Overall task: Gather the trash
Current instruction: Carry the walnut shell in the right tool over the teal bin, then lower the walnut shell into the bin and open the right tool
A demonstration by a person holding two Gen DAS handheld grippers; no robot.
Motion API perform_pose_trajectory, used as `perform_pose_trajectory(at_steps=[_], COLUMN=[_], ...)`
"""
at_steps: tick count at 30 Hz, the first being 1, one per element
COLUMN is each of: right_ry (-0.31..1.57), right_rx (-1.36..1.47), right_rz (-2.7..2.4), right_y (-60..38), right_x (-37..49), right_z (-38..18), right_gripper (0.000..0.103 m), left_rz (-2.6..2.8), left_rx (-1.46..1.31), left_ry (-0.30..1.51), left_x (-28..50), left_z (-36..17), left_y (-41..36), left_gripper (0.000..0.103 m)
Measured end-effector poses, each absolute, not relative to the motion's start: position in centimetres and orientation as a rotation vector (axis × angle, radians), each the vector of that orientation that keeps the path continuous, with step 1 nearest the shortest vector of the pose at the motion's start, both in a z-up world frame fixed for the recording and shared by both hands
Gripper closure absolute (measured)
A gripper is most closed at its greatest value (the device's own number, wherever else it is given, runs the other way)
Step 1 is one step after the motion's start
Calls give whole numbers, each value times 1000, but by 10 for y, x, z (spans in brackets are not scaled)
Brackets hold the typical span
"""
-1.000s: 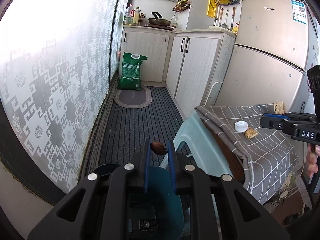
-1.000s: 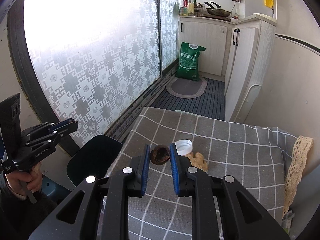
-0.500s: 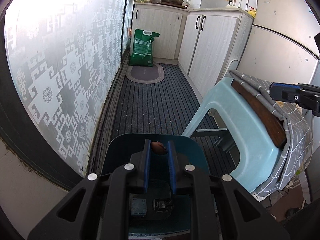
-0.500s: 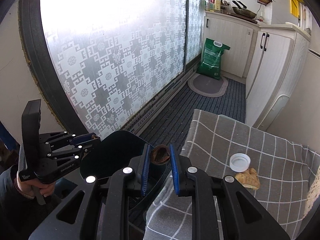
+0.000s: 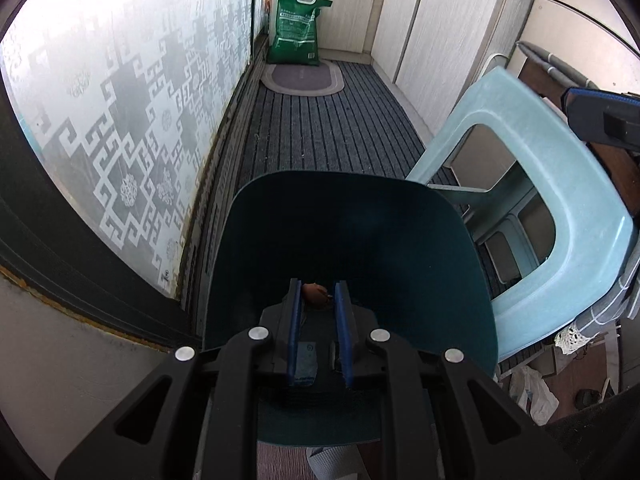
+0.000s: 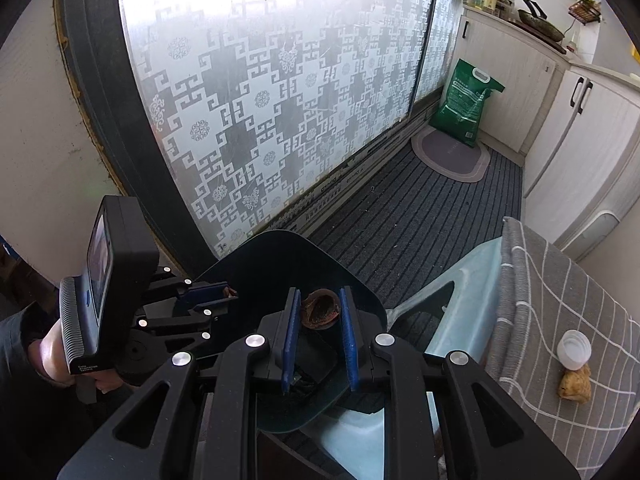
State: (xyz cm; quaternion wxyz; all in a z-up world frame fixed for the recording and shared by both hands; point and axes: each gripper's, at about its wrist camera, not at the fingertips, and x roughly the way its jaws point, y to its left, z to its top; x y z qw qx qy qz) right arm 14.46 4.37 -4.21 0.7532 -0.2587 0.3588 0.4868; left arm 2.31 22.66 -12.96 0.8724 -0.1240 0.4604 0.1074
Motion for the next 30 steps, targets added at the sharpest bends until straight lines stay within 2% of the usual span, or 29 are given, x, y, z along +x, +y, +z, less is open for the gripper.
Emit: perform_pose_trajectory(at_steps=[16,30], right_ry=[928,1088], right_rx=[-711,-781], right_rz=[1042,1008], right_y=[89,97], right_x=[132,143], right_z=[-97,-152], right_gripper=[83,83], left_rz=[197,196], left_rx=[-275,-286], left_ry=[1103,1051], left_x=[25,25], left_z=[-173,-167], left_y=[229,235], left_gripper=[84,83])
